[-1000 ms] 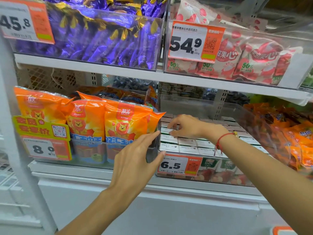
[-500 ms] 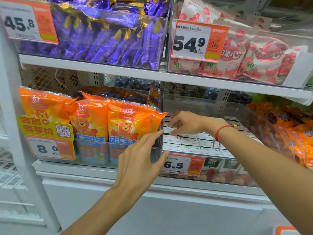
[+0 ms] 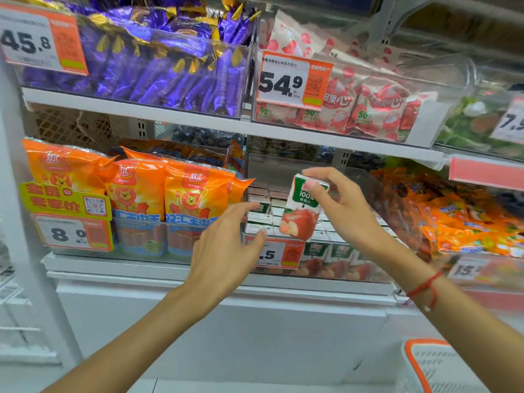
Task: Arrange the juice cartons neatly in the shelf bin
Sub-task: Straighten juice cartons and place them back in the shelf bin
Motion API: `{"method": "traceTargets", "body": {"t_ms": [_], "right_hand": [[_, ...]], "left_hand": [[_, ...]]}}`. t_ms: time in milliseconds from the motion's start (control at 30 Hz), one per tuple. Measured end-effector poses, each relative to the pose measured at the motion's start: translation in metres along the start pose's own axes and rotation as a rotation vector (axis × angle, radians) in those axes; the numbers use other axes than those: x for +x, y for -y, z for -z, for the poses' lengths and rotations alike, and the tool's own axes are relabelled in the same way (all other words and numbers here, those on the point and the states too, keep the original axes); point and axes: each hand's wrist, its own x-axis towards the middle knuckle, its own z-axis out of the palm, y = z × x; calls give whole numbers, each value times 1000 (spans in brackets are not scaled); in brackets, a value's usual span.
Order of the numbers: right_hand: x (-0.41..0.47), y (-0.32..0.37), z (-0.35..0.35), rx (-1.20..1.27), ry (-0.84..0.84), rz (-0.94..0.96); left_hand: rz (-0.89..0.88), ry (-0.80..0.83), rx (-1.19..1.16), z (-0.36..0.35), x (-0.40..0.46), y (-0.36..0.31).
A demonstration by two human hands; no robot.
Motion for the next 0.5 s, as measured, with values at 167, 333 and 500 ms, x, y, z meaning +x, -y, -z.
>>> {"method": "traceTargets", "body": {"t_ms": [167,333,500], "right_hand": [[-61,4,9,169,-35,-187],[-109,-4,2,382,-63,-356],[-125,-17,1,391,82,-527]], "left_hand": [[191,429,-317,-1,-11,-40],[211,696,-468,-16,-37,-45],[231,789,-434,-21,-42,-25]]}}
